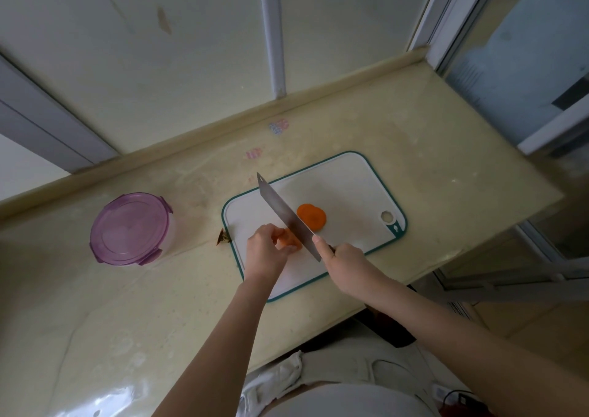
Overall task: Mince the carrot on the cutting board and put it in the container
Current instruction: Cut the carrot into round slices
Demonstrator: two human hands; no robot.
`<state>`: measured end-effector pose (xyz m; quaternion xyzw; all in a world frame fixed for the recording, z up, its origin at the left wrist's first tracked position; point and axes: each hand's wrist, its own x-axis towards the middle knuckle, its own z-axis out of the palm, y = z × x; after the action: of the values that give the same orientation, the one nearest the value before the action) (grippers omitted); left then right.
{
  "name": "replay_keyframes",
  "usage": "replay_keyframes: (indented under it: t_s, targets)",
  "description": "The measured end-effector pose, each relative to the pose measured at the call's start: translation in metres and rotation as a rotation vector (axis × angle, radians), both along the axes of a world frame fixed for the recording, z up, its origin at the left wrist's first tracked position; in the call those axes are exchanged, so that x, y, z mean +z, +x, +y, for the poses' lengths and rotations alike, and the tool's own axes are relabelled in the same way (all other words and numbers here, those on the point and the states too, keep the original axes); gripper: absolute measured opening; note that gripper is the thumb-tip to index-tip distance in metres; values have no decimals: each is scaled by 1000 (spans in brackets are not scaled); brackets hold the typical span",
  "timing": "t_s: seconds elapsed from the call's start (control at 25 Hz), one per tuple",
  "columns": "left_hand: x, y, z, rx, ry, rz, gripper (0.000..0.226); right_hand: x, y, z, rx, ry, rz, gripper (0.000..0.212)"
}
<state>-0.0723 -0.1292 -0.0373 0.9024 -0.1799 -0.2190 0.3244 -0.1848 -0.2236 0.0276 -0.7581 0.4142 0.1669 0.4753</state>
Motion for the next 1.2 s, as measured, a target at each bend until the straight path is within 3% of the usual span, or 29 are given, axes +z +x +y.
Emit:
replay_keyframes:
  t_s: [0.2, 0.36, 0.48, 0.68, 0.96, 1.2]
  targets:
    - [-1, -1, 0, -5, 20, -29, 29, -1, 23, 5, 52, -72, 30, 62]
    - [0, -2, -1, -12, 32, -29, 27, -1, 45, 3, 70, -66, -3, 58]
    - [0, 0, 0, -6, 16, -23, 32, 1, 49, -1, 125, -25, -7, 44]
    - [2, 4, 0, 39, -10, 26, 33, 2, 35, 0, 135, -73, 61, 61]
    - [3, 8, -1, 48, -11, 95, 32, 10, -10, -15, 183, -41, 117, 56]
    - [7, 6, -1, 10, 23, 53, 30, -2, 6, -4, 180, -71, 89, 57]
